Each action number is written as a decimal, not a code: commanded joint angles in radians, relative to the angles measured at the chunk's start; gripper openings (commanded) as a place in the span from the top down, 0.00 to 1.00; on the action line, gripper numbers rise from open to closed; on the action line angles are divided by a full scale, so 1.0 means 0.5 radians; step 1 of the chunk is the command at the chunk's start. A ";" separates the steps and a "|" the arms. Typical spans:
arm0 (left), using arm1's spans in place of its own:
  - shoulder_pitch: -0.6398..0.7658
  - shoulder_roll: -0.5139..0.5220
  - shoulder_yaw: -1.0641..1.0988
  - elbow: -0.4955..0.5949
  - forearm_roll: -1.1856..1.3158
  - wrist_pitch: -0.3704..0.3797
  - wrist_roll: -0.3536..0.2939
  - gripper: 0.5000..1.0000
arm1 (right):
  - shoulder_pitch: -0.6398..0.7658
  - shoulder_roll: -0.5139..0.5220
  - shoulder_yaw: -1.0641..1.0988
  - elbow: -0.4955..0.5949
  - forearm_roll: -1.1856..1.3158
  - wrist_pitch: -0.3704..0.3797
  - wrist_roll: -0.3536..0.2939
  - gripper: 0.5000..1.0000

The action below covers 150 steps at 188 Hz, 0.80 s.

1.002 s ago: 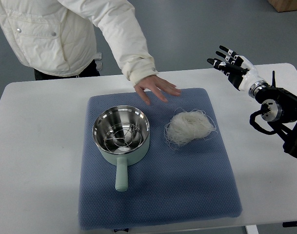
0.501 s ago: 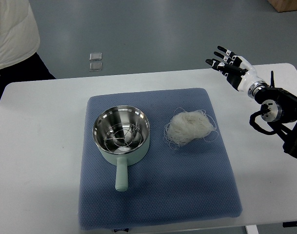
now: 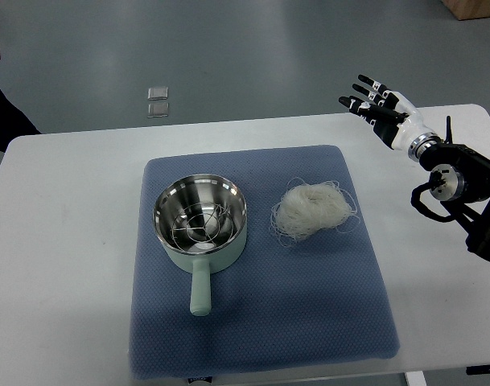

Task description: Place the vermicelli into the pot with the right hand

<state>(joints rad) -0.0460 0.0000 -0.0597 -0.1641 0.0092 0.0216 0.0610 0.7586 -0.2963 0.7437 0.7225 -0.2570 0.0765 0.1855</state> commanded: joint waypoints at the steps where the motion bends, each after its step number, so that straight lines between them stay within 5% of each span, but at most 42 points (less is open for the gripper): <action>1: 0.000 0.000 0.003 0.000 0.000 0.000 0.001 0.00 | 0.001 0.000 0.001 0.000 -0.002 0.000 0.000 0.16; 120: 0.000 0.000 0.012 -0.022 0.000 0.000 -0.002 0.00 | 0.072 -0.015 -0.144 0.021 -0.268 0.019 -0.003 0.16; 150: 0.000 0.000 0.012 -0.009 0.000 0.000 -0.002 0.00 | 0.262 -0.116 -0.420 0.040 -0.511 0.166 -0.003 0.16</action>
<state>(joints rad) -0.0461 0.0000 -0.0537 -0.1737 0.0092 0.0216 0.0599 0.8357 -0.3161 0.6189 0.7383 -0.4482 0.1101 0.1841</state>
